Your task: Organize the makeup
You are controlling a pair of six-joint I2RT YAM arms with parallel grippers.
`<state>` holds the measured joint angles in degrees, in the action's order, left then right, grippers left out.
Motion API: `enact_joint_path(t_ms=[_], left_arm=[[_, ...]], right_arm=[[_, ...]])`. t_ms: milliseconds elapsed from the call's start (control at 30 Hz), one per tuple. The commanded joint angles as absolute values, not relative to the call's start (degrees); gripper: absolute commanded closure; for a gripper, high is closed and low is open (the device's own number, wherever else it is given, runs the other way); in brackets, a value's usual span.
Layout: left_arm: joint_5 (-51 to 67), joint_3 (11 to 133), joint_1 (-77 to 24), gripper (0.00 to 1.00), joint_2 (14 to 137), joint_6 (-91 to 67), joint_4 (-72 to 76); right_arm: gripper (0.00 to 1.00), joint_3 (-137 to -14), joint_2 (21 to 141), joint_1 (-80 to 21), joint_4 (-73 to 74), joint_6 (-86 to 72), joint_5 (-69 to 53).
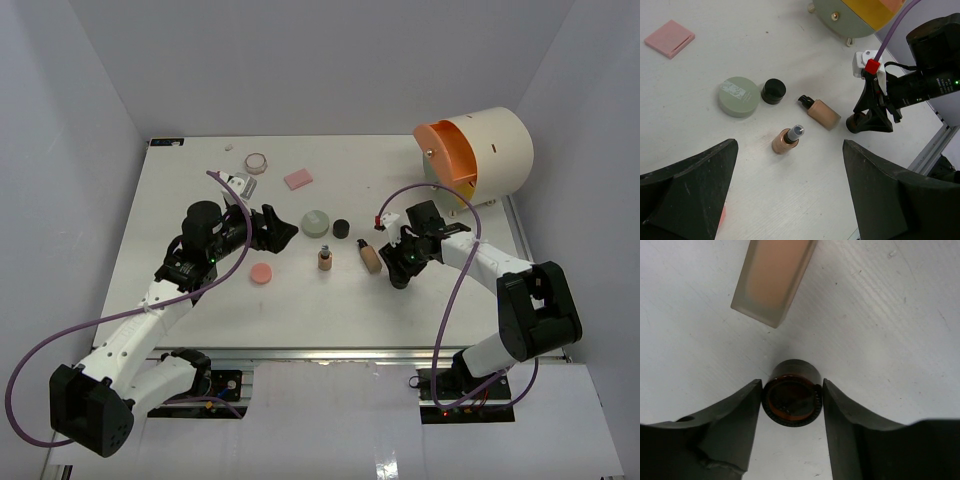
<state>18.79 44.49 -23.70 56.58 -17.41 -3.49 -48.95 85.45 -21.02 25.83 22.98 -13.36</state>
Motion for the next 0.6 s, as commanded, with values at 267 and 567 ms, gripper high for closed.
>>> enact_joint_path(t_ms=[267, 567], left_arm=[[18.83, 44.50, -23.47, 0.03, 55.96, -16.79, -3.78], [18.90, 44.56, -23.47, 0.03, 55.73, -16.87, -3.78]], right_arm=[[0.38, -49.53, 84.81, -21.85, 25.97, 25.87, -10.81], [0.37, -49.13, 84.81, -22.15, 26.64, 27.08, -9.14]])
